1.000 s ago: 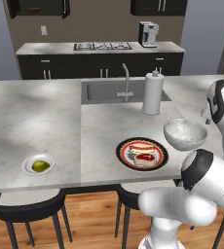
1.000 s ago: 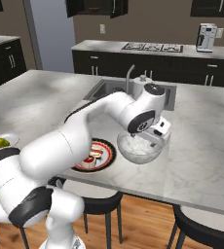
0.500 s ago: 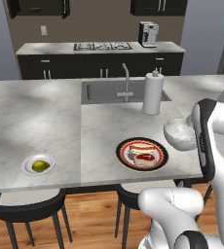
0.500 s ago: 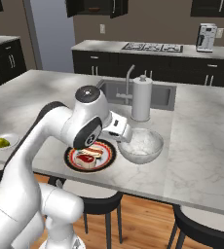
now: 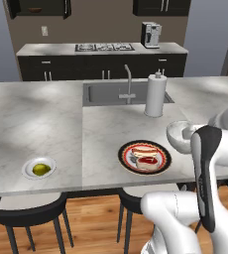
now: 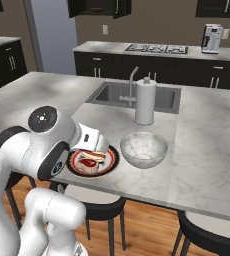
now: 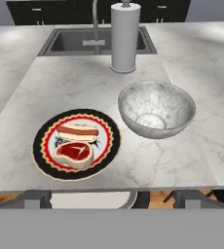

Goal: Take the smaller bowl and place it next to the appetizer plate on the dining counter , and place the larger bowl next to the plate with cooked food.

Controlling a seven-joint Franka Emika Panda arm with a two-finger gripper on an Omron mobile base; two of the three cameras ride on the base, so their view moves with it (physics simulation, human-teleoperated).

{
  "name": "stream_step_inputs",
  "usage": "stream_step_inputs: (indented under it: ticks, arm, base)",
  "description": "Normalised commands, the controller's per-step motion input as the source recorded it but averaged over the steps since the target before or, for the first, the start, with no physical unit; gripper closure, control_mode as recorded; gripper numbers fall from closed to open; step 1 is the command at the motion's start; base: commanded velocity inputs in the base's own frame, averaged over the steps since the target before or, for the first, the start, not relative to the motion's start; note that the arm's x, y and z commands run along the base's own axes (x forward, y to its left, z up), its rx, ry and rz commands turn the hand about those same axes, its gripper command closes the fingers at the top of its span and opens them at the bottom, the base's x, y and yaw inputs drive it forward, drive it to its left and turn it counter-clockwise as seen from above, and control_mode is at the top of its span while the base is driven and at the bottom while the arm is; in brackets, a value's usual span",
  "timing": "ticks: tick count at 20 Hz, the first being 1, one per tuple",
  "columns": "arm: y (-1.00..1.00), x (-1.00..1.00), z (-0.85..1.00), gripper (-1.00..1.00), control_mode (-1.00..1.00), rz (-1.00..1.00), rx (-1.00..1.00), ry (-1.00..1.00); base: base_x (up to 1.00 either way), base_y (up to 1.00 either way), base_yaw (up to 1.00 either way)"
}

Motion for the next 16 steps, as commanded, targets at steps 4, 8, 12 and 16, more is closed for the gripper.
stream_step_inputs:
  ticks: [4,8,12,16]
  arm:
    - [0.04,-0.11,0.1,-1.0,-1.0,0.07,-0.04,0.0]
    - [0.05,-0.05,0.0,-1.0,1.0,0.03,-0.02,0.0]
    - [0.0,0.0,0.0,-1.0,1.0,0.0,0.0,0.0]
    - [0.0,0.0,0.0,-1.0,1.0,0.0,0.0,0.0]
  base:
    - [0.0,0.0,0.0]
    - [-0.38,0.26,0.11]
    - [-0.46,0.81,0.19]
    - [0.09,1.0,0.05]
